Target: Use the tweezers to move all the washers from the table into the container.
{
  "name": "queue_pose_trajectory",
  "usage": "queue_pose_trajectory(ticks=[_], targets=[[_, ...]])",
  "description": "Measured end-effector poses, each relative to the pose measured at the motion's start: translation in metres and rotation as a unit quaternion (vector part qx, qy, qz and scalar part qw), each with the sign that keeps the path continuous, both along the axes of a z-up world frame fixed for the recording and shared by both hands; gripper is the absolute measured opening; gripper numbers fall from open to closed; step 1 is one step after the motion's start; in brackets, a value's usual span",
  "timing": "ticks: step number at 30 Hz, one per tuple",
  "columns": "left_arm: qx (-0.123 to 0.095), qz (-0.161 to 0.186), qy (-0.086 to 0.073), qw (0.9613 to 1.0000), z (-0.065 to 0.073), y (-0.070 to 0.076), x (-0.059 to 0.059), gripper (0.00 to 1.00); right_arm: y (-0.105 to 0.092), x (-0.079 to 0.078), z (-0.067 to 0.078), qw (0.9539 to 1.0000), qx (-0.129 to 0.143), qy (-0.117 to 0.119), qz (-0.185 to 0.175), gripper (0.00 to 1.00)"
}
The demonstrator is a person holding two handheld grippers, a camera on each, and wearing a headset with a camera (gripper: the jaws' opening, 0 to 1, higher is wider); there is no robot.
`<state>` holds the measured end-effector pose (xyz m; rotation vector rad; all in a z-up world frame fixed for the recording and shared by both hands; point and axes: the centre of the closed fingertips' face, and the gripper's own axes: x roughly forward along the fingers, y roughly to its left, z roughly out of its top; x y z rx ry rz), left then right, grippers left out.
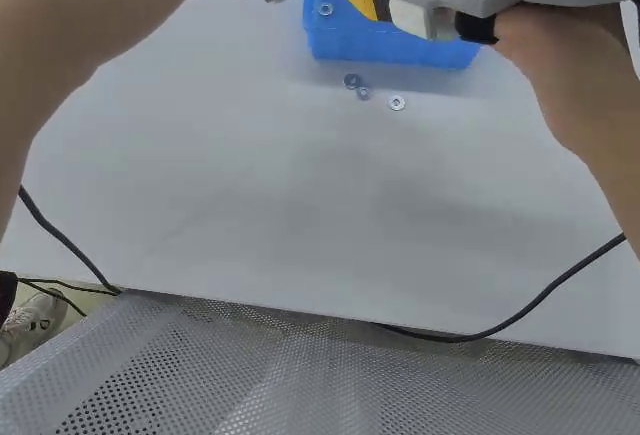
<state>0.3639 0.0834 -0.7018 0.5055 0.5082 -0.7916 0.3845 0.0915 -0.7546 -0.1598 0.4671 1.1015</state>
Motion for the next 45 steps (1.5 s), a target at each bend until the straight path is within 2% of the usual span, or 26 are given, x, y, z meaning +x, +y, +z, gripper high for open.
queue_pose_trajectory(ticks=[3,5,7,11,26,34,39,41,45], targets=[[0.001,-0.009,0.001,1.0,0.005,-0.002,-0.007,0.0,-0.002,-0.008,0.001,1.0,0.001,0.003,0.007,0.12],[0.004,-0.015,0.006,0.9999,0.004,-0.004,-0.013,0.0,-0.003,-0.015,0.001,0.9999,0.0,0.009,0.013,0.12],[0.009,-0.021,0.004,0.9997,0.005,-0.006,-0.018,0.0,-0.002,-0.02,0.002,0.9998,-0.003,0.007,0.016,0.12],[0.011,-0.028,0.014,0.9994,0.001,-0.008,-0.022,0.0,-0.003,-0.028,-0.003,0.9994,-0.016,0.007,0.028,0.11],[0.03,-0.04,0.063,0.9968,-0.036,-0.006,-0.025,0.0,0.0,-0.034,-0.044,0.9978,-0.026,0.055,0.027,0.1],[0.032,-0.049,0.077,0.9953,-0.035,-0.008,-0.031,0.0,0.001,-0.035,-0.049,0.9974,-0.037,0.056,0.025,0.09],[0.041,-0.06,0.086,0.9936,-0.037,-0.009,-0.037,0.0,0.003,-0.038,-0.055,0.9967,-0.039,0.066,0.027,0.09],[0.037,-0.064,0.085,0.9936,-0.05,-0.009,-0.023,0.0,0.002,-0.038,-0.057,0.9969,-0.043,0.061,0.026,0.09],[0.031,-0.07,0.088,0.9932,-0.051,-0.009,-0.018,0.0,0.002,-0.035,-0.054,0.9969,-0.037,0.066,0.024,0.09]])
